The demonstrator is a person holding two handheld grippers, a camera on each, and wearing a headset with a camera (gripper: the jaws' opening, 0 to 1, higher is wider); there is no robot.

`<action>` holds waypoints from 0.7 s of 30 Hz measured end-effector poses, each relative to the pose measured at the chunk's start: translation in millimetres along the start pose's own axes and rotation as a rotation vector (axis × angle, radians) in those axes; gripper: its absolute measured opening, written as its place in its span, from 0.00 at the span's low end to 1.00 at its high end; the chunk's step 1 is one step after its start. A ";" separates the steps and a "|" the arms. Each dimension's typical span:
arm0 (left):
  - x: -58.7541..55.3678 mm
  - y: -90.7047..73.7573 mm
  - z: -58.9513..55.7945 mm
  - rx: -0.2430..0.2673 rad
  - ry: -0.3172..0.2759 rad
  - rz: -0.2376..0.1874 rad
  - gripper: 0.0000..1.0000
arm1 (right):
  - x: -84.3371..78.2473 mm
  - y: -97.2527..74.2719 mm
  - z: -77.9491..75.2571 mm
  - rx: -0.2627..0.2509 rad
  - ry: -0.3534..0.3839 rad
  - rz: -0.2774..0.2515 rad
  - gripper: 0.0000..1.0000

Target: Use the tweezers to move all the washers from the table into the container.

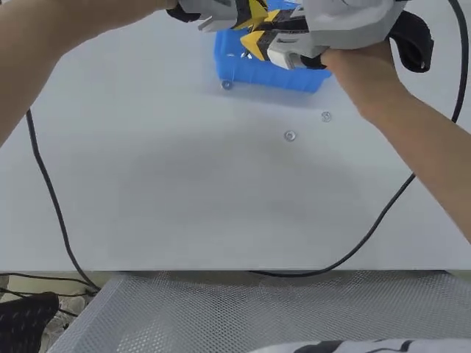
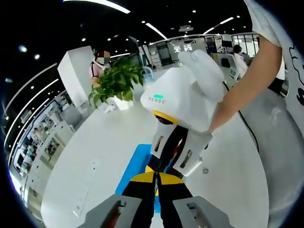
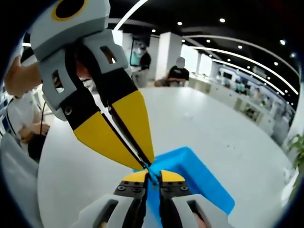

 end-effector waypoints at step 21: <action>-15.9 11.0 -0.8 -0.023 -0.001 0.037 0.00 | -11.1 15.4 -2.6 0.015 0.067 0.013 0.05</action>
Point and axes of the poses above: the centre of the closed fingertips' face, and the gripper's own axes: y roughly forward along the fingers, z roughly to its left, x roughly out of its top, the point moved 10 cm from there along -y, roughly backward along the fingers, and after that the axes turned 10 degrees about y, right-handed, at the moved point
